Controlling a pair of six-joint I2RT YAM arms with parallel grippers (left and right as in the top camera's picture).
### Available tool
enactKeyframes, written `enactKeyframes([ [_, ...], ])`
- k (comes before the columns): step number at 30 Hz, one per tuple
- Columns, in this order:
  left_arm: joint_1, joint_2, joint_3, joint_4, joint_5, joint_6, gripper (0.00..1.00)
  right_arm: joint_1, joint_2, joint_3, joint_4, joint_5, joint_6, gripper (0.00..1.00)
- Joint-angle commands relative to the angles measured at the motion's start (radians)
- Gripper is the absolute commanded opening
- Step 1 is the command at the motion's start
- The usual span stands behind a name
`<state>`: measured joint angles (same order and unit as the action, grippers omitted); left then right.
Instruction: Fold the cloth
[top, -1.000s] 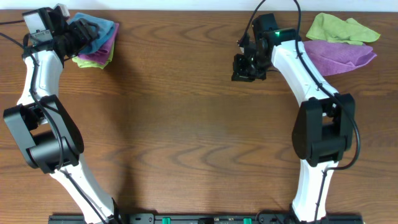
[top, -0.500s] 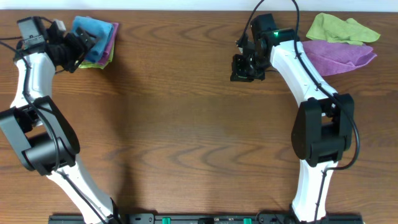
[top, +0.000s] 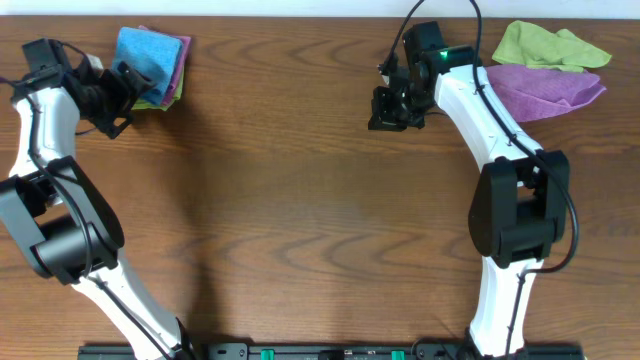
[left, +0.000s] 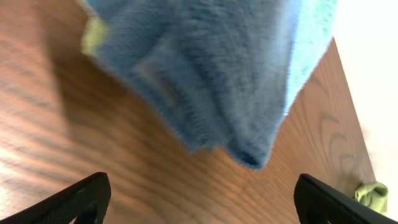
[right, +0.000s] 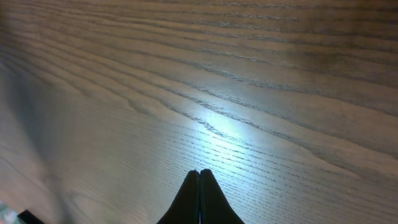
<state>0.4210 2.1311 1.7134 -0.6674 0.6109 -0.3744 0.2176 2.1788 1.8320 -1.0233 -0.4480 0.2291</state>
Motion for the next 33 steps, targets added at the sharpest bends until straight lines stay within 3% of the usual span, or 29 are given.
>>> enactKeyframes([
  [1, 0.026, -0.079, 0.017, -0.037, -0.060, -0.003, 0.96, 0.006, -0.030, 0.018, -0.002, -0.013, -0.027, 0.02],
  [11, 0.037, -0.353, 0.017, -0.343, -0.098, 0.235, 0.95, -0.053, -0.110, 0.019, -0.121, 0.018, -0.116, 0.01],
  [12, 0.031, -0.392, 0.017, -0.396, -0.099, 0.278, 0.95, -0.067, -0.136, 0.019, -0.138, 0.018, -0.128, 0.09],
  [14, 0.016, -0.473, 0.017, -0.487, -0.130, 0.331, 0.95, -0.094, -0.208, 0.019, -0.192, 0.035, -0.186, 0.44],
  [16, 0.000, -0.542, 0.016, -0.513, -0.139, 0.334, 0.95, -0.107, -0.272, 0.019, -0.245, 0.091, -0.218, 0.66],
  [18, -0.033, -0.621, 0.016, -0.521, -0.142, 0.338, 0.95, -0.115, -0.353, 0.019, -0.305, 0.166, -0.251, 0.85],
  [21, -0.118, -0.746, 0.016, -0.541, -0.180, 0.362, 0.96, -0.117, -0.474, 0.019, -0.398, 0.241, -0.306, 0.98],
  [28, -0.399, -1.007, 0.011, -0.711, -0.320, 0.427, 0.95, -0.113, -0.856, -0.031, -0.537, 0.242, -0.317, 0.99],
  [33, -0.443, -1.194, -0.120, -0.730, -0.320, 0.430, 0.95, -0.113, -1.207, -0.265, -0.430, 0.242, -0.323, 0.99],
])
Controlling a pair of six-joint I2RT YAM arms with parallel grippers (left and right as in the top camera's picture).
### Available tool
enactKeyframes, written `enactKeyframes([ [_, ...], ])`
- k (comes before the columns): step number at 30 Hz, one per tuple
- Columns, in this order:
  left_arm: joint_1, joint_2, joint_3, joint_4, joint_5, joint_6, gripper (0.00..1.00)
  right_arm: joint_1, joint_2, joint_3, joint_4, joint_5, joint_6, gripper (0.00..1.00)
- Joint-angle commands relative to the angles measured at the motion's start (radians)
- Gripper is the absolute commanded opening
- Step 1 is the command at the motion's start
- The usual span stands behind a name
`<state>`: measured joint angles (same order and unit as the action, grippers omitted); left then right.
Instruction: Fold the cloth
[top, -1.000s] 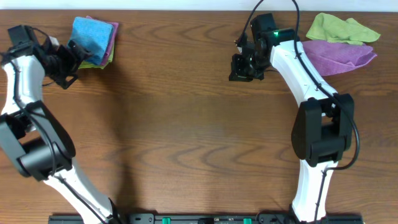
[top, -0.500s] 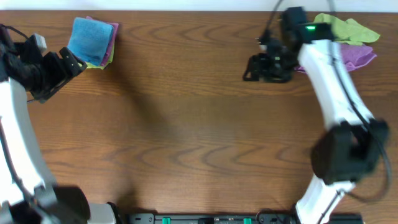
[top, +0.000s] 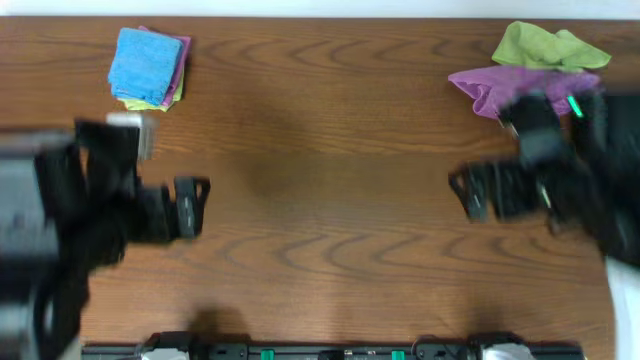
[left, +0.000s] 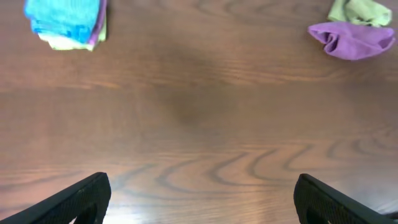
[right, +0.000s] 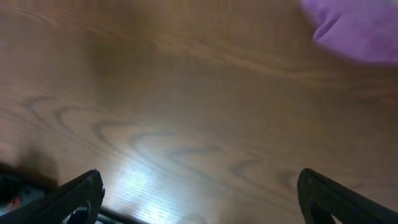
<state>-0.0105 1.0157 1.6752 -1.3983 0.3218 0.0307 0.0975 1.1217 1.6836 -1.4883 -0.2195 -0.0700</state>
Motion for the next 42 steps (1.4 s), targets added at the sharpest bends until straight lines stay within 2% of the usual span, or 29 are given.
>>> enactKeyframes([
  [1, -0.011, -0.111, -0.119, 0.012, -0.020, 0.021, 0.95, 0.008, -0.206, -0.159, 0.058, 0.014, -0.025, 0.99],
  [5, -0.011, -0.226, -0.250, 0.090, 0.034, -0.003, 0.96, 0.008, -0.411, -0.281, 0.172, 0.021, -0.019, 0.99],
  [8, -0.010, -0.245, -0.260, 0.063, 0.019, -0.064, 0.95, 0.008, -0.491, -0.286, 0.159, 0.019, -0.013, 0.99],
  [10, -0.010, -0.244, -0.260, 0.034, 0.018, -0.064, 0.95, 0.008, -0.522, -0.286, 0.133, 0.019, -0.013, 0.99],
  [25, -0.014, -0.249, -0.260, 0.008, 0.018, -0.064, 0.95, 0.008, -0.540, -0.286, -0.039, 0.019, -0.013, 0.99],
  [29, -0.016, -0.295, -0.261, 0.000, -0.098, -0.035, 0.95, 0.008, -0.540, -0.286, -0.043, 0.019, -0.013, 0.99],
  [31, -0.016, -0.335, -0.286, 0.048, -0.105, 0.008, 0.95, 0.008, -0.540, -0.286, -0.043, 0.019, -0.013, 0.99],
  [34, -0.014, -0.446, -0.430, 0.222, -0.114, 0.105, 0.95, 0.008, -0.540, -0.286, -0.043, 0.019, -0.013, 0.99],
  [38, 0.002, -0.616, -0.699, 0.428, -0.147, 0.112, 0.95, 0.008, -0.540, -0.286, -0.043, 0.019, -0.013, 0.99],
  [42, 0.018, -0.749, -0.921, 0.557, -0.158, 0.111, 0.95, 0.008, -0.540, -0.286, -0.043, 0.019, -0.013, 0.99],
])
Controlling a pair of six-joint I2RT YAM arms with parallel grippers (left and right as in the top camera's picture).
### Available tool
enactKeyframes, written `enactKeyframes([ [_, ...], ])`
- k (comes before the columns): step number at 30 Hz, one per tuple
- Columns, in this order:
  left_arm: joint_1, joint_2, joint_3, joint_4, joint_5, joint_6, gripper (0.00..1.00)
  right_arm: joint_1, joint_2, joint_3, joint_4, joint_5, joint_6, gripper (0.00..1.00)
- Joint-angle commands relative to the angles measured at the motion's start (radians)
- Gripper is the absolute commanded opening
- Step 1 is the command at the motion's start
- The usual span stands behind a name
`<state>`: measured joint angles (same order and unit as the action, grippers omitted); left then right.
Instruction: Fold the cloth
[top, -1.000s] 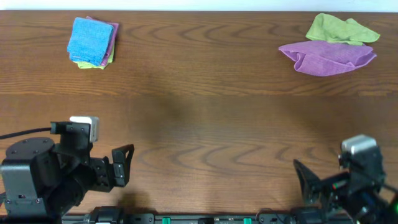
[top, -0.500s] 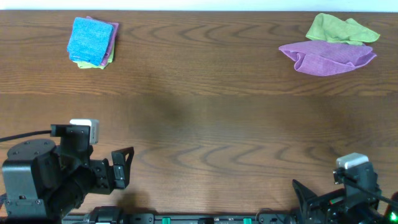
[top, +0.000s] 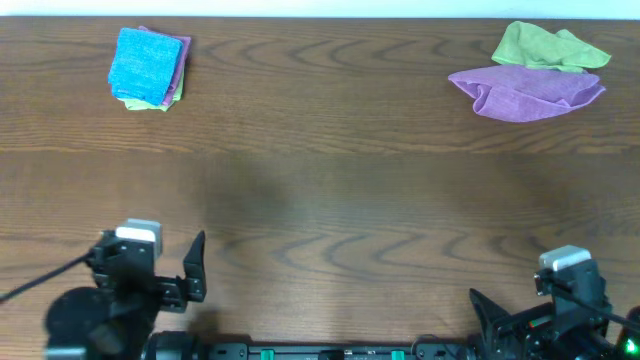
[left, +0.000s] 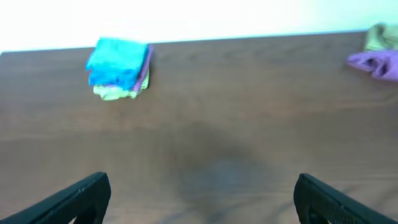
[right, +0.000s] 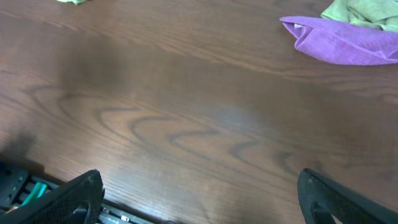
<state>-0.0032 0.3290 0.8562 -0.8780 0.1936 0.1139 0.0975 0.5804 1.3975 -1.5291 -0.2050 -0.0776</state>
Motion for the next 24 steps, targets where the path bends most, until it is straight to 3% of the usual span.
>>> enactKeyframes([
  [1, 0.011, -0.089, -0.145, 0.065, -0.031, 0.027, 0.95, 0.008, 0.001, 0.000, -0.002, 0.004, -0.006, 0.99],
  [11, 0.011, -0.316, -0.505, 0.265, -0.073, -0.085, 0.96, 0.008, 0.001, 0.000, -0.002, 0.004, -0.006, 0.99],
  [24, 0.011, -0.325, -0.672, 0.337, -0.115, -0.106, 0.95, 0.008, 0.001, 0.000, -0.002, 0.004, -0.006, 0.99],
])
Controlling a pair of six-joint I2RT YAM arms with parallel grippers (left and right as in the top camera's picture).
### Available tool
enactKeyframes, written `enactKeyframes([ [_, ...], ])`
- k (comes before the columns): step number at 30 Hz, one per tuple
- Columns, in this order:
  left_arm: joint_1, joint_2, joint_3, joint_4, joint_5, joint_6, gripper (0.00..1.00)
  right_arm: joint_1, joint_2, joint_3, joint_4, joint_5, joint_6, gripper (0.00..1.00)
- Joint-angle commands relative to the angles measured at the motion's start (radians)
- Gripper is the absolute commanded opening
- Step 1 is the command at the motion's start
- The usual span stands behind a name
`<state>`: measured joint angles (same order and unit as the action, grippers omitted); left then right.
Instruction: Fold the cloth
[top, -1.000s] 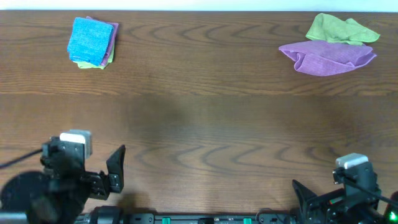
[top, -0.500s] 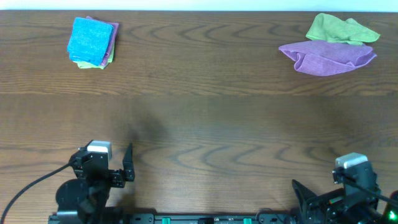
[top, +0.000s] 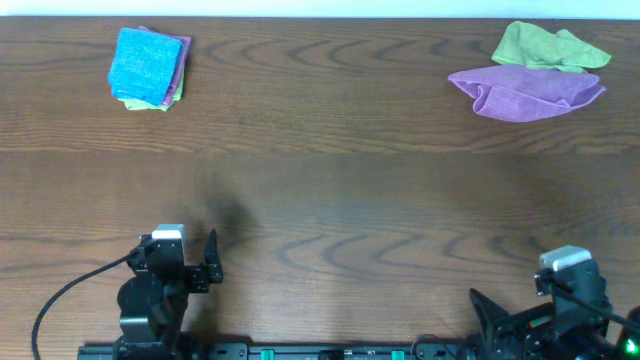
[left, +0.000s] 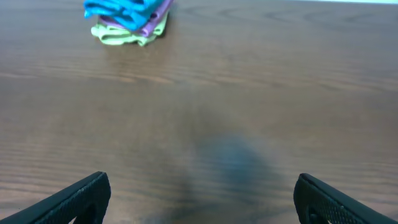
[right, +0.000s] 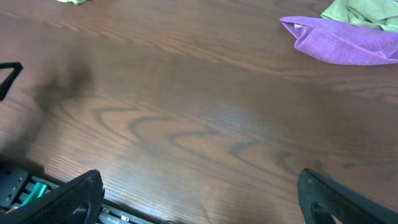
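A crumpled purple cloth (top: 527, 90) lies at the far right of the table, and it also shows in the right wrist view as the purple cloth (right: 345, 45). A crumpled green cloth (top: 548, 46) touches it from behind. A folded stack (top: 148, 68) with a blue cloth on top sits far left; the left wrist view catches the stack (left: 127, 15) at its top edge. My left gripper (top: 200, 270) stands open at the near left edge, far from every cloth. My right gripper (top: 492, 310) is open at the near right edge, holding nothing.
The wooden table (top: 330, 190) stretches between the arms and the cloths. A rail with green connectors (top: 330, 352) runs along the near edge. Past the table's far edge is a white wall (top: 320, 8).
My left arm has shifted a little to the right at the near edge and its camera now tilts lower at the table. The right arm and the cloths have not moved.
My left gripper was open right at the folded stack and my right gripper shut over the table near the purple cloth. Then both arms were at mid-table with open grippers. After that both sat at the near edge, open and empty, as now.
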<state>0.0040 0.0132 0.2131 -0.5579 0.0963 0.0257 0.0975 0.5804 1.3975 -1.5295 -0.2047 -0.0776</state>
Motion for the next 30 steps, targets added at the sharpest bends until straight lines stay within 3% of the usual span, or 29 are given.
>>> enactKeyframes([
  [1, 0.004, -0.010, -0.048, 0.029, -0.018, -0.035, 0.95, 0.008, 0.001, 0.000, -0.002, 0.004, -0.006, 0.99],
  [30, 0.002, -0.009, -0.072, 0.050, -0.019, -0.063, 0.96, 0.008, 0.001, 0.000, -0.002, 0.004, -0.006, 0.99],
])
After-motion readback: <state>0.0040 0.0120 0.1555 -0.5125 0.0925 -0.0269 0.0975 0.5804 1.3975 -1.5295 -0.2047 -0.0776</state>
